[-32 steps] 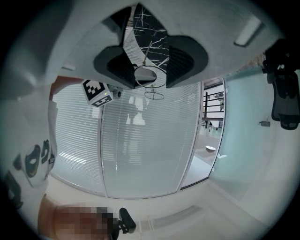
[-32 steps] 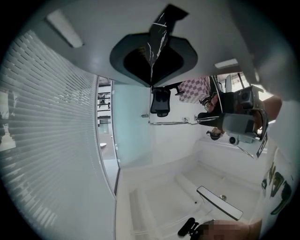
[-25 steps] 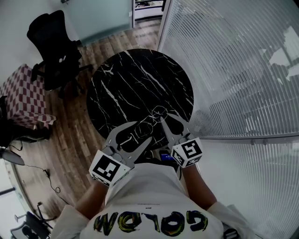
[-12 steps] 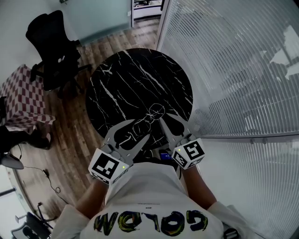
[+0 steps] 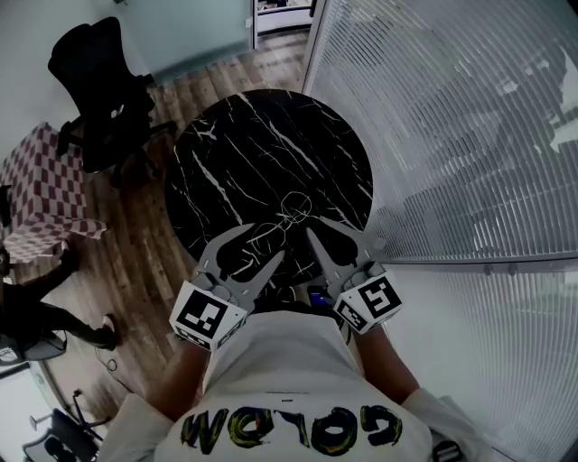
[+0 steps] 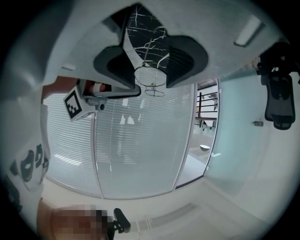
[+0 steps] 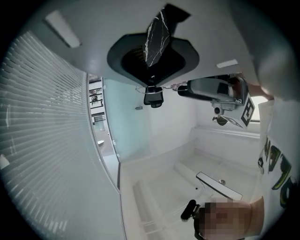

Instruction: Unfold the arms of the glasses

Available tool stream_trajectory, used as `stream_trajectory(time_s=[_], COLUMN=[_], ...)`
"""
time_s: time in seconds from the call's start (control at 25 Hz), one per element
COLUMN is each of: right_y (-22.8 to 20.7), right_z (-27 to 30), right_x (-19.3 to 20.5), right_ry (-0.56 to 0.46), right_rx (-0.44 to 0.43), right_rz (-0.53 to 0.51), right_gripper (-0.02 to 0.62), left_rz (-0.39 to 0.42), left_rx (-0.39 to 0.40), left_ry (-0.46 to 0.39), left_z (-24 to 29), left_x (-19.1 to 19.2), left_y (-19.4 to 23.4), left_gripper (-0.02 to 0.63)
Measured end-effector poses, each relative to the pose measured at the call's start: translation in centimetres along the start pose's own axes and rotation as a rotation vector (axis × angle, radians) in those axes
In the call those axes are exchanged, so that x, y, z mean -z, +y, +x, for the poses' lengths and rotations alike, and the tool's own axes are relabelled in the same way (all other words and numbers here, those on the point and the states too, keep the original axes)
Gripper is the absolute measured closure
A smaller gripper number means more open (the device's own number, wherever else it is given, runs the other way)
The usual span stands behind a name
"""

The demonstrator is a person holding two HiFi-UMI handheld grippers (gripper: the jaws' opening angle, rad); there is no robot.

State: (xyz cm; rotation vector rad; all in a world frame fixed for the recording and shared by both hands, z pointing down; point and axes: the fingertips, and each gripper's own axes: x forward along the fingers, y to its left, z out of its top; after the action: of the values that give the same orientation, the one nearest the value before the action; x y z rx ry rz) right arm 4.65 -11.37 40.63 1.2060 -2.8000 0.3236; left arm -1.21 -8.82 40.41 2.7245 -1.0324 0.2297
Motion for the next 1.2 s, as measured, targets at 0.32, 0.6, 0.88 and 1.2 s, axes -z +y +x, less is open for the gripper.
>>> stream_trajectory(time_s=[0.32,0.6,0.88,1.2], right_y=[2.5,4.5,4.6,4.5], right_z=[0.0,0.2,0.0,0.0], right_x=[-1.2,-1.9,-1.9,-2.4], right_ry=[-0.015,-0.023,-0.035,-0.032], right_rx=[-0.056,-0.090,-0.099,-0.096], right_rz=[-0.044,-0.052,-0.054,-0.050], right_gripper=[0.562,0.574,0.594,0.595], left_rz=[0.001,0.000,-0.003,-0.005], left_rx=[-0.027,-0.046,-0.057,-0.057], left_ry=[0.002,0.002,-0.002,-0.009], left_z=[0.0,-0.6,-0.2,-0.6], left_x=[0.4,0.6,1.0,0.4], left_y=[0.6,1.3,1.2,1.3], left_gripper=[0.388,0.388,0.388,0.388])
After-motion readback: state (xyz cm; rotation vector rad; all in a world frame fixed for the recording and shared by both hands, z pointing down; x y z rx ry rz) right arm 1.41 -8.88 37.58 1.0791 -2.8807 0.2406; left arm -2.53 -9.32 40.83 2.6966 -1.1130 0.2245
